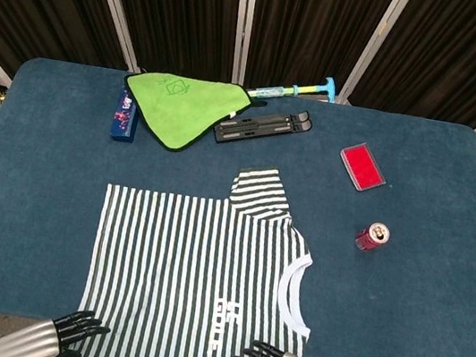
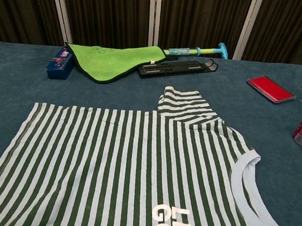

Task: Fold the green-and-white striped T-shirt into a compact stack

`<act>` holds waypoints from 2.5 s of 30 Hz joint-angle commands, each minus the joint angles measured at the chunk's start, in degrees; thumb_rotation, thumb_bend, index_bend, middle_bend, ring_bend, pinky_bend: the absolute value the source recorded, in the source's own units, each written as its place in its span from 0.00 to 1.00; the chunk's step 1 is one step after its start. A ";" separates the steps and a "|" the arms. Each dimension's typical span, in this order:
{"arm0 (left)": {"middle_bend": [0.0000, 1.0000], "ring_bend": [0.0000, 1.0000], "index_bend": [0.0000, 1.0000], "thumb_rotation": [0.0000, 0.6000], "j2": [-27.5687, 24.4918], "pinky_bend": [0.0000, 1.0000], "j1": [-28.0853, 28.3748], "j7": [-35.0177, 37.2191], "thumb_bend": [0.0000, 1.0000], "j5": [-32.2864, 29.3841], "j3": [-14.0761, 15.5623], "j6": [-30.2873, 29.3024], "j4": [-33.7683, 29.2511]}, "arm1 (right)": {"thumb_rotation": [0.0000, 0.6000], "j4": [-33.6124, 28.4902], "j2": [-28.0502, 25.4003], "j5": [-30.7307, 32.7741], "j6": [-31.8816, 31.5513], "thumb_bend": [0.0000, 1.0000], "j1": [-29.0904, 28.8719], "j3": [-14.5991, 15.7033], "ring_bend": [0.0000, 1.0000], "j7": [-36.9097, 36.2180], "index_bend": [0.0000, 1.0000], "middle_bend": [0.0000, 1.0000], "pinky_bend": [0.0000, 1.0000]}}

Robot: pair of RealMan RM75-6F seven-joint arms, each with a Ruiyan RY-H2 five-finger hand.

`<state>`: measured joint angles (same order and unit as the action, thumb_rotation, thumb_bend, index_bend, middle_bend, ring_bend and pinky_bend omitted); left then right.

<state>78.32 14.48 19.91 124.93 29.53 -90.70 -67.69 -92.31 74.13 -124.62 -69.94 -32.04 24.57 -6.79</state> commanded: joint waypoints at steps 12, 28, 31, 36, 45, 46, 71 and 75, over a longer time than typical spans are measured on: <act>0.00 0.00 0.76 1.00 1.40 0.00 -0.09 3.98 0.69 -5.84 -4.35 0.23 1.16 | 1.00 1.90 0.45 4.04 -1.42 0.43 0.49 -3.10 0.00 -2.19 0.75 0.00 0.00; 0.00 0.00 0.77 1.00 -0.74 0.00 3.53 7.27 0.69 -15.43 -11.79 5.30 -6.11 | 1.00 5.40 2.46 13.22 -1.22 0.43 -0.72 -11.97 0.00 -5.12 0.74 0.00 0.00; 0.00 0.00 0.76 1.00 -2.55 0.00 5.22 6.23 0.69 -18.35 -13.35 9.20 -10.01 | 1.00 6.82 3.26 15.16 0.14 0.43 -1.54 -13.81 0.00 -5.36 0.74 0.00 0.00; 0.00 0.00 0.76 1.00 -4.39 0.00 7.34 4.61 0.69 -22.09 -15.18 14.65 -13.77 | 1.00 8.65 4.39 17.74 1.93 0.43 -2.59 -16.07 0.00 -5.68 0.74 0.00 0.00; 0.00 0.00 0.77 1.00 -3.69 0.00 8.89 7.06 0.69 -27.31 -19.87 17.31 -12.67 | 1.00 12.54 6.70 23.49 5.10 0.43 -4.77 -21.16 0.00 -5.83 0.74 0.00 0.00; 0.00 0.00 0.77 1.00 -3.39 0.00 9.09 7.41 0.69 -27.69 -20.32 17.58 -12.09 | 1.00 13.07 6.98 24.02 5.64 0.43 -5.09 -21.59 0.00 -5.68 0.74 0.00 0.00; 0.00 0.00 0.77 1.00 2.49 0.00 15.07 11.45 0.69 -36.42 -27.99 28.81 -1.00 | 1.00 27.48 17.33 36.39 16.55 0.42 -12.03 -30.31 0.00 -1.93 0.74 0.00 0.00; 0.00 0.00 0.77 1.00 3.28 0.00 16.14 12.06 0.69 -37.06 -28.83 30.24 0.62 | 1.00 30.08 18.93 37.48 18.00 0.42 -13.29 -31.01 0.00 -1.20 0.74 0.00 0.00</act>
<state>81.30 30.27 31.74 88.16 1.02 -60.88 -67.41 -63.09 92.42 -87.61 -52.54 -44.78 -6.09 -8.37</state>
